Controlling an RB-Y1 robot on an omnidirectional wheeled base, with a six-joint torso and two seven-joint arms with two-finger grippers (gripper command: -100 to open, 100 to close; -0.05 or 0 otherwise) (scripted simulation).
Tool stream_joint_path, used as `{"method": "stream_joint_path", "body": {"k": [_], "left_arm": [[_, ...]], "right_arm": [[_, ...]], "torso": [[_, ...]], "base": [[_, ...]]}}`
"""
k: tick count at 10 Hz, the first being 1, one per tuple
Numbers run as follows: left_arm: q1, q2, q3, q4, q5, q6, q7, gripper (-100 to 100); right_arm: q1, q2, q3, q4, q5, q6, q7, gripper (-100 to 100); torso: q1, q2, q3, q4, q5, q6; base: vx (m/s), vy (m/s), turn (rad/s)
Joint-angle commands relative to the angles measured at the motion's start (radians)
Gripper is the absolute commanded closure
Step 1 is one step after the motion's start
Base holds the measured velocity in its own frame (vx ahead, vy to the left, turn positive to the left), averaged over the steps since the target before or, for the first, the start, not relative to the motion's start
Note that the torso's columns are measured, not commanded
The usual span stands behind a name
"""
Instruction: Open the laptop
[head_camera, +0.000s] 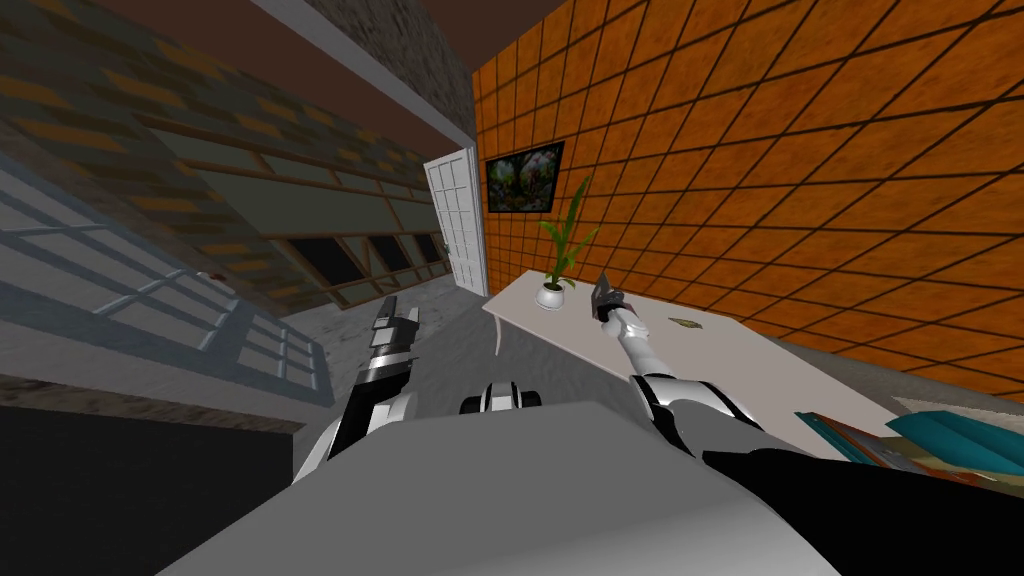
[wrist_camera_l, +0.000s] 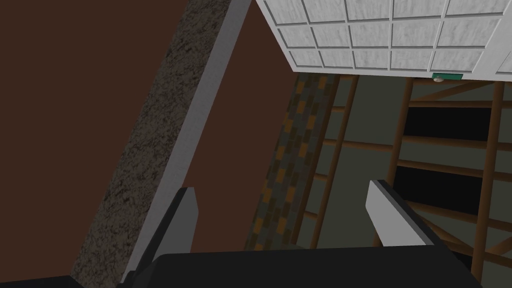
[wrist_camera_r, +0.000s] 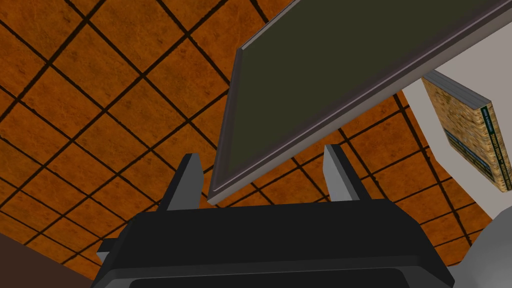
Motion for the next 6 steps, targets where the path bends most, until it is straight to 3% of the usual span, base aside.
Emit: {"method": "stream_joint_path", "body": {"k": [1, 2, 3, 6], "left_arm": [[0.000, 0.000, 0.000, 0.000, 0.000, 0.000, 0.000, 0], [0.000, 0.000, 0.000, 0.000, 0.000, 0.000, 0.000, 0], [0.000, 0.000, 0.000, 0.000, 0.000, 0.000, 0.000, 0], [0.000, 0.000, 0.000, 0.000, 0.000, 0.000, 0.000, 0]], "right_arm": [[0.060, -0.018, -0.020, -0.031, 0.039, -0.034, -0.060, 100], [0.102, -0.039, -0.029, -0.065, 0.051, -0.058, -0.092, 100], [0.113, -0.039, -0.029, -0.065, 0.051, -0.058, -0.106, 100], [0.202, -0.081, -0.046, -0.133, 0.074, -0.106, -0.193, 100]], "torso": [[-0.002, 0.001, 0.001, 0.001, -0.001, 0.002], [-0.004, 0.002, 0.002, 0.000, -0.002, 0.002], [-0.003, 0.002, 0.002, 0.001, -0.001, 0.004], [-0.002, 0.002, 0.001, 0.001, -0.001, 0.002]], "base": [[0.107, 0.054, -0.056], [0.112, 0.076, -0.108], [0.092, 0.073, -0.061], [0.090, 0.076, -0.083]]}}
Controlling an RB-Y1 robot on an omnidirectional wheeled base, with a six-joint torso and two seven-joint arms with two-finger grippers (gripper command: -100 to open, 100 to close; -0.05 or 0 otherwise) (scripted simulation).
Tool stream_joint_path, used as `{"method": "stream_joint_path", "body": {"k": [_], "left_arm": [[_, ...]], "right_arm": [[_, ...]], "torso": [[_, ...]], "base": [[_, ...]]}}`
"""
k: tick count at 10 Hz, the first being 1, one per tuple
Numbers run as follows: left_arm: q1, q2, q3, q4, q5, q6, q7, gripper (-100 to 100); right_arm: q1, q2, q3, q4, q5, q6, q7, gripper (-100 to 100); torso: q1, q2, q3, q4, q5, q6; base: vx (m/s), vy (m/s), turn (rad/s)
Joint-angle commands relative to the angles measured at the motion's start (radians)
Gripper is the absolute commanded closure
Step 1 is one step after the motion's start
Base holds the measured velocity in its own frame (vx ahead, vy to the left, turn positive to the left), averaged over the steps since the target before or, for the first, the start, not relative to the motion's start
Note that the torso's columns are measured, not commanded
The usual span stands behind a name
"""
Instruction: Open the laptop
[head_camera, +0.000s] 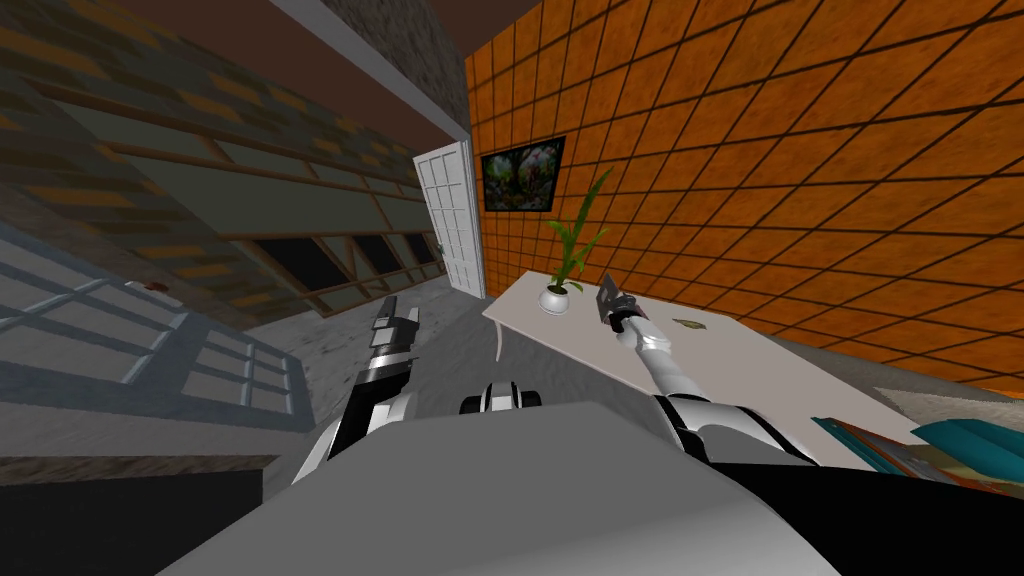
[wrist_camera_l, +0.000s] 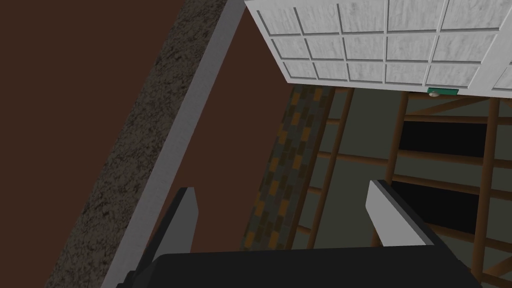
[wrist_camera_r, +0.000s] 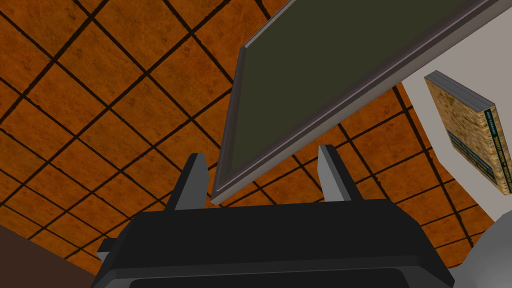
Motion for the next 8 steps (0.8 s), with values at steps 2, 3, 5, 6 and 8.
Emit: {"method": "stream_joint_path", "body": {"k": [2, 3, 5, 6, 8], "left_arm": [[0.000, 0.000, 0.000, 0.000, 0.000, 0.000, 0.000, 0], [0.000, 0.000, 0.000, 0.000, 0.000, 0.000, 0.000, 0], [0.000, 0.000, 0.000, 0.000, 0.000, 0.000, 0.000, 0], [0.000, 0.000, 0.000, 0.000, 0.000, 0.000, 0.000, 0], [0.000, 0.000, 0.000, 0.000, 0.000, 0.000, 0.000, 0]], "right_arm": [[0.107, -0.042, -0.021, -0.075, 0.030, -0.050, -0.093, 100], [0.121, -0.042, -0.021, -0.075, 0.030, -0.050, -0.101, 100], [0.175, -0.063, -0.029, -0.108, 0.041, -0.074, -0.147, 100], [0.209, -0.084, -0.038, -0.142, 0.053, -0.097, -0.187, 100], [0.266, -0.105, -0.047, -0.176, 0.065, -0.121, -0.234, 100]], "torso": [[0.001, 0.001, 0.001, 0.000, 0.000, -0.001], [0.002, -0.001, -0.001, 0.000, 0.001, 0.001], [0.001, -0.002, -0.001, 0.000, 0.001, -0.001], [0.001, -0.001, -0.001, -0.001, 0.000, -0.002], [0.002, 0.000, 0.000, -0.001, -0.001, -0.002]], "base": [[0.095, 0.079, -0.083], [0.111, 0.067, -0.068], [0.107, 0.069, -0.081], [0.083, 0.094, -0.084], [0.091, 0.086, -0.078]]}}
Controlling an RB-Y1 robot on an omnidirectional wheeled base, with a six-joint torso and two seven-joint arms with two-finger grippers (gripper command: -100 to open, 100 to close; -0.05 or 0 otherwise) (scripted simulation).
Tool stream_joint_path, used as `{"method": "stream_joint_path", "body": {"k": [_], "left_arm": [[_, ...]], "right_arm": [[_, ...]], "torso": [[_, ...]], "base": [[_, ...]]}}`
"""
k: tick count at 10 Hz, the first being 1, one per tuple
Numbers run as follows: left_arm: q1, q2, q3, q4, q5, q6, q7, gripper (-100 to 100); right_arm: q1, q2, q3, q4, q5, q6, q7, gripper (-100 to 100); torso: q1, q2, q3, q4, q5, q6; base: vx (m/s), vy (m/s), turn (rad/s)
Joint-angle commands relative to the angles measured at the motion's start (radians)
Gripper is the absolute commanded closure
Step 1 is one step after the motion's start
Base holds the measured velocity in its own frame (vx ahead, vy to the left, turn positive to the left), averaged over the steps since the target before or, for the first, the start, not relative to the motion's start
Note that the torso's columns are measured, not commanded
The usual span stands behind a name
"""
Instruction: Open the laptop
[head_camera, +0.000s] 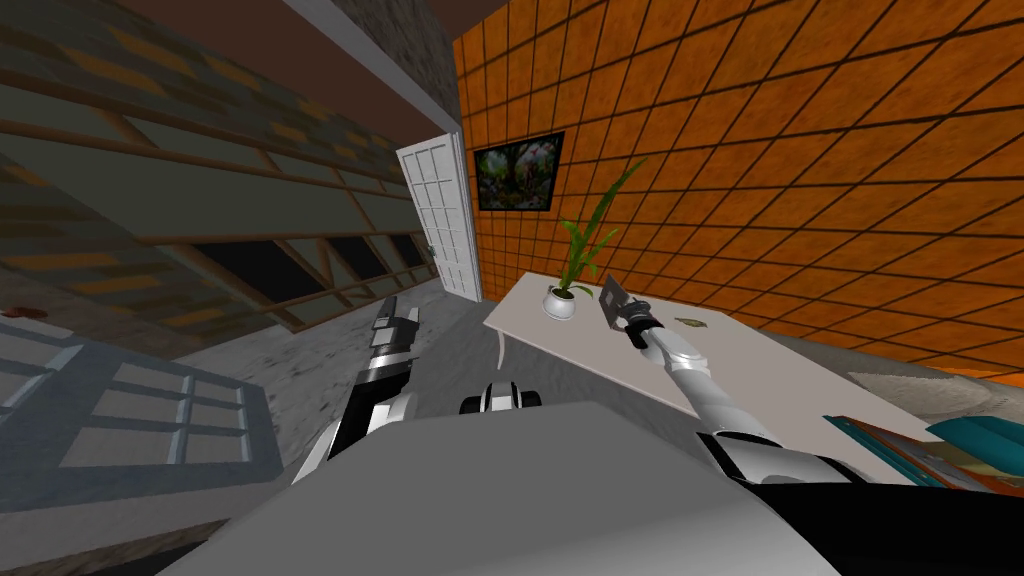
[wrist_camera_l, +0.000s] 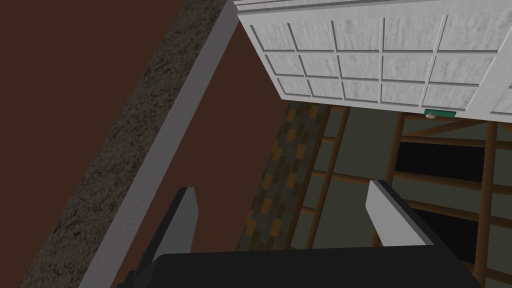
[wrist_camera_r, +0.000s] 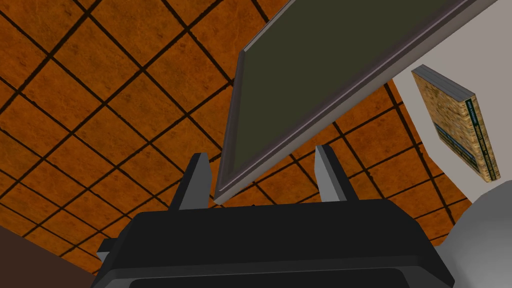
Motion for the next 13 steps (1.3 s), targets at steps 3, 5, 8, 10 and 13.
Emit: {"method": "stream_joint_path", "body": {"k": [3, 5, 8, 10, 13], "left_arm": [[0.000, 0.000, 0.000, 0.000, 0.000, 0.000, 0.000, 0], [-0.001, 0.000, 0.000, 0.000, 0.000, 0.000, 0.000, 0], [-0.001, 0.000, 0.000, 0.000, 0.000, 0.000, 0.000, 0], [-0.001, 0.000, 0.000, 0.000, 0.000, 0.000, 0.000, 0], [-0.001, 0.000, 0.000, 0.000, 0.000, 0.000, 0.000, 0]], "right_arm": [[0.039, -0.019, -0.044, 0.012, 0.021, -0.008, -0.073, 100], [0.028, -0.017, -0.080, 0.051, 0.028, 0.009, -0.098, 100], [0.016, -0.016, -0.115, 0.089, 0.036, 0.027, -0.122, 100], [-0.007, -0.012, -0.187, 0.163, 0.052, 0.062, -0.170, 100], [-0.018, -0.010, -0.222, 0.205, 0.059, 0.080, -0.194, 100]], "torso": [[-0.004, 0.000, 0.000, 0.000, -0.001, -0.001], [-0.008, 0.005, 0.003, 0.002, -0.002, 0.002], [-0.003, 0.001, 0.001, 0.001, -0.001, 0.005], [-0.001, -0.005, -0.003, -0.001, 0.001, 0.000], [0.000, -0.001, 0.000, 0.001, 0.001, -0.001]], "base": [[0.016, 0.002, 0.084], [-0.163, -0.123, 0.376], [-0.210, -0.117, 0.295], [-0.195, -0.092, 0.385], [-0.215, -0.081, 0.357]]}}
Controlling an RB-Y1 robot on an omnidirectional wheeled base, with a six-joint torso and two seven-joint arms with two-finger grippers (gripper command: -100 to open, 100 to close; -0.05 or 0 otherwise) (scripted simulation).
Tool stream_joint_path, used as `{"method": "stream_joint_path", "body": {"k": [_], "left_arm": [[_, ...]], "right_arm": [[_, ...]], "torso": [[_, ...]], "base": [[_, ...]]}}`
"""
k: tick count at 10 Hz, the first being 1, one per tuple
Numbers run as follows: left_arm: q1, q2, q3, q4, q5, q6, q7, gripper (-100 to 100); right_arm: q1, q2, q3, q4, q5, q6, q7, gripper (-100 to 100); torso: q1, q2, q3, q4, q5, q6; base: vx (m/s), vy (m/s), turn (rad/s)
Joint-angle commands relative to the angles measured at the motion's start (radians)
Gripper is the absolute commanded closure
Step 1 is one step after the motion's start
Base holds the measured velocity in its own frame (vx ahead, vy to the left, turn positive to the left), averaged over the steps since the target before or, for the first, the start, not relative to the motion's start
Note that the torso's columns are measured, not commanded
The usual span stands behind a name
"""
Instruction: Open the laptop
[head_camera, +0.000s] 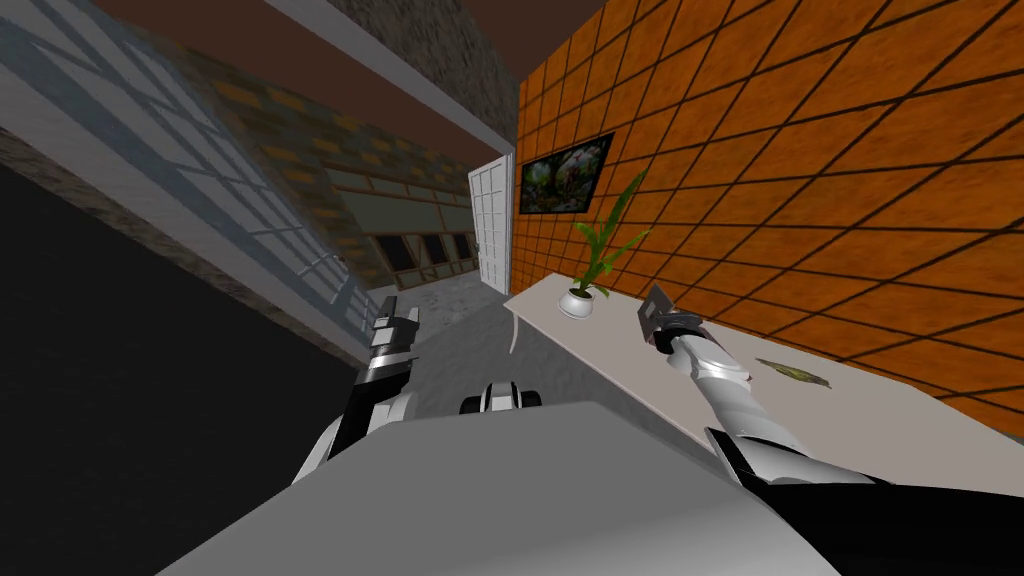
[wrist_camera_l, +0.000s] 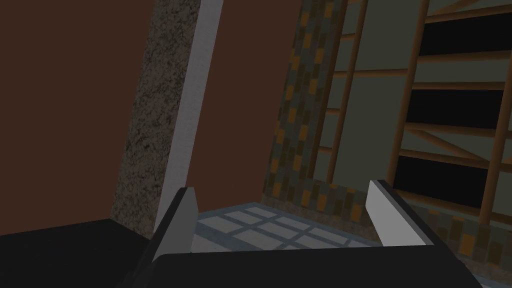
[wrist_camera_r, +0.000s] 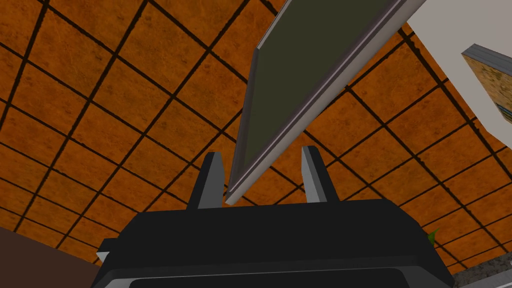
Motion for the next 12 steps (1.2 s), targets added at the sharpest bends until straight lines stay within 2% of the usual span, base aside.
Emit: {"method": "stream_joint_path", "body": {"k": [1, 2, 3, 4, 6, 7, 8, 9, 10, 11, 12], "left_arm": [[0.000, 0.000, 0.000, 0.000, 0.000, 0.000, 0.000, 0], [0.001, 0.000, 0.000, 0.000, 0.000, 0.000, 0.000, 0], [0.000, 0.000, 0.000, 0.000, 0.000, 0.000, 0.000, 0], [0.000, 0.000, 0.000, 0.000, 0.000, 0.000, 0.000, 0], [0.000, 0.000, 0.000, 0.000, 0.000, 0.000, 0.000, 0], [0.001, 0.000, 0.000, 0.000, 0.000, 0.000, 0.000, 0], [0.000, 0.000, 0.000, 0.000, 0.000, 0.000, 0.000, 0], [0.000, 0.000, 0.000, 0.000, 0.000, 0.000, 0.000, 0], [0.000, 0.000, 0.000, 0.000, 0.000, 0.000, 0.000, 0], [0.001, 0.000, 0.000, 0.000, 0.000, 0.000, 0.000, 0], [0.001, 0.000, 0.000, 0.000, 0.000, 0.000, 0.000, 0]], "right_arm": [[-0.025, 0.017, -0.047, 0.037, 0.047, -0.013, -0.019, 100], [-0.037, 0.018, -0.082, 0.075, 0.054, 0.005, -0.043, 100], [-0.037, 0.018, -0.083, 0.076, 0.054, 0.005, -0.043, 100], [-0.048, 0.020, -0.117, 0.112, 0.062, 0.023, -0.067, 100], [-0.048, 0.020, -0.118, 0.114, 0.062, 0.023, -0.067, 100], [-0.060, 0.022, -0.154, 0.153, 0.070, 0.040, -0.091, 100], [-0.060, 0.022, -0.154, 0.153, 0.070, 0.040, -0.091, 100], [-0.071, 0.024, -0.190, 0.192, 0.078, 0.058, -0.115, 100], [-0.072, 0.020, -0.176, 0.181, 0.083, 0.046, -0.108, 100], [-0.095, 0.040, -0.160, 0.187, 0.093, 0.096, -0.150, 100], [-0.095, 0.040, -0.160, 0.187, 0.093, 0.096, -0.150, 100]], "torso": [[-0.001, -0.002, -0.001, 0.000, 0.001, 0.003], [0.001, -0.005, -0.003, -0.001, 0.001, 0.004], [-0.001, -0.003, -0.002, -0.001, 0.000, 0.000], [-0.002, -0.002, -0.001, 0.000, 0.000, -0.001], [-0.002, 0.001, 0.001, 0.000, -0.002, 0.002], [-0.001, -0.004, -0.002, -0.001, -0.001, 0.004], [-0.003, -0.001, -0.001, -0.001, -0.001, -0.001], [-0.002, -0.002, -0.001, -0.001, -0.002, 0.000], [-0.003, -0.001, -0.001, -0.001, -0.003, -0.004], [-0.002, -0.005, -0.003, -0.002, -0.001, 0.002], [-0.004, -0.005, -0.003, -0.002, -0.003, -0.001]], "base": [[-0.087, -0.031, 0.033], [-0.131, -0.025, 0.251], [-0.146, -0.047, 0.306], [-0.207, -0.059, 0.385], [-0.142, -0.023, 0.160], [-0.172, -0.023, 0.303], [-0.160, -0.024, 0.265], [-0.217, -0.020, 0.412], [-0.121, -0.009, 0.115], [-0.120, -0.050, 0.106], [-0.137, -0.089, 0.109]]}}
